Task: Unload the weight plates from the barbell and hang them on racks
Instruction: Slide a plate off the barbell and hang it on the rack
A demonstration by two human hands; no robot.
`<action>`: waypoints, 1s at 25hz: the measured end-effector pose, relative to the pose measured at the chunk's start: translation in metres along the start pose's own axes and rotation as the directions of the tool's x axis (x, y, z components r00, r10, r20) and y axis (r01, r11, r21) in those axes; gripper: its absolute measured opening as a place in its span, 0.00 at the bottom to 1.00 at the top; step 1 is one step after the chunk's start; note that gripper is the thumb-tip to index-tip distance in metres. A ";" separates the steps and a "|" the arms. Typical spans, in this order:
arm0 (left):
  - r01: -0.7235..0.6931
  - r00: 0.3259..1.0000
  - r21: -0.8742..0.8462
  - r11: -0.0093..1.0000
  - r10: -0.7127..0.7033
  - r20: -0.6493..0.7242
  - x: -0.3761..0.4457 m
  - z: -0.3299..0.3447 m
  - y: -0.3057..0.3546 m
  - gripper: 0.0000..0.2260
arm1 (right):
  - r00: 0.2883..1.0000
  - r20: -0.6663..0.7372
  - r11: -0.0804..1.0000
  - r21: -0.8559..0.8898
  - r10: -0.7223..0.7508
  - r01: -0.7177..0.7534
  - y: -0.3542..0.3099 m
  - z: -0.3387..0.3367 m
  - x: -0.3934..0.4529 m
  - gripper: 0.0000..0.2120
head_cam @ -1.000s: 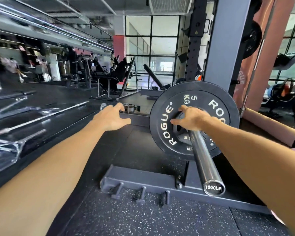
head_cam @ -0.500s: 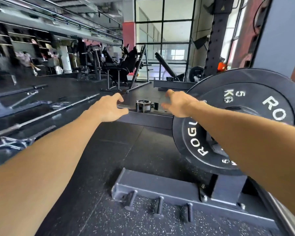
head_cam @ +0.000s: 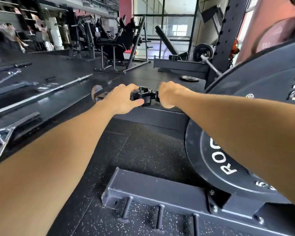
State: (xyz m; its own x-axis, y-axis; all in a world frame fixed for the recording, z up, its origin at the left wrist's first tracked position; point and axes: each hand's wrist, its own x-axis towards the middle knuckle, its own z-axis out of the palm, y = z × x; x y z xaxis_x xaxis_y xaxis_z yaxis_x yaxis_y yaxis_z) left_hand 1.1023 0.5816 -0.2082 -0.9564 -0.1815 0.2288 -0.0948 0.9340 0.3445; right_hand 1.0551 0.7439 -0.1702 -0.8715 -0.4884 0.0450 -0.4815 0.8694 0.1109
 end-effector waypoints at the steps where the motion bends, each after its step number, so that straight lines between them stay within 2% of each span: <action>1: -0.005 1.000 -0.013 1.000 0.005 -0.002 0.007 0.005 0.000 0.27 | 1.000 -0.014 1.000 0.004 0.004 -0.004 -0.001 0.003 0.006 0.07; 5: 0.027 0.999 -0.053 0.998 -0.029 -0.029 0.015 0.025 -0.004 0.14 | 0.999 -0.036 0.999 0.025 0.035 -0.034 0.000 0.016 0.020 0.07; 9: -0.031 1.000 0.003 1.000 0.031 -0.005 0.003 0.025 -0.016 0.09 | 0.997 -0.040 0.997 0.029 0.072 -0.071 -0.001 0.028 0.021 0.07; 11: -0.078 0.995 -0.031 0.996 0.080 0.059 -0.009 0.021 -0.020 0.08 | 0.998 -0.039 0.998 -0.024 0.056 -0.057 -0.001 0.026 0.014 0.06; 14: -0.119 0.987 -0.049 0.992 0.124 0.101 -0.034 0.017 -0.026 0.10 | 0.999 -0.038 0.993 -0.119 0.007 -0.012 -0.004 0.023 -0.003 0.10; 20: -0.098 0.993 -0.089 0.991 0.103 0.058 -0.090 -0.023 -0.016 0.05 | 0.991 -0.115 0.981 -0.188 -0.063 0.040 -0.020 0.009 -0.058 0.10; 25: -0.142 0.990 -0.090 0.986 0.141 -0.015 -0.159 -0.053 0.016 0.07 | 0.978 -0.196 0.965 -0.261 -0.074 0.021 -0.024 -0.012 -0.137 0.15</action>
State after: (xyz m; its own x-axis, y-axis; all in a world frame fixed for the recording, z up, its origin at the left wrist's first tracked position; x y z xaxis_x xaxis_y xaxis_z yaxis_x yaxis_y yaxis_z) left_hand 1.2678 0.6088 -0.1909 -0.9561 -0.0526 0.2883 0.0667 0.9189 0.3887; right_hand 1.1871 0.7893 -0.1666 -0.7982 -0.5566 0.2303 -0.4586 0.8094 0.3667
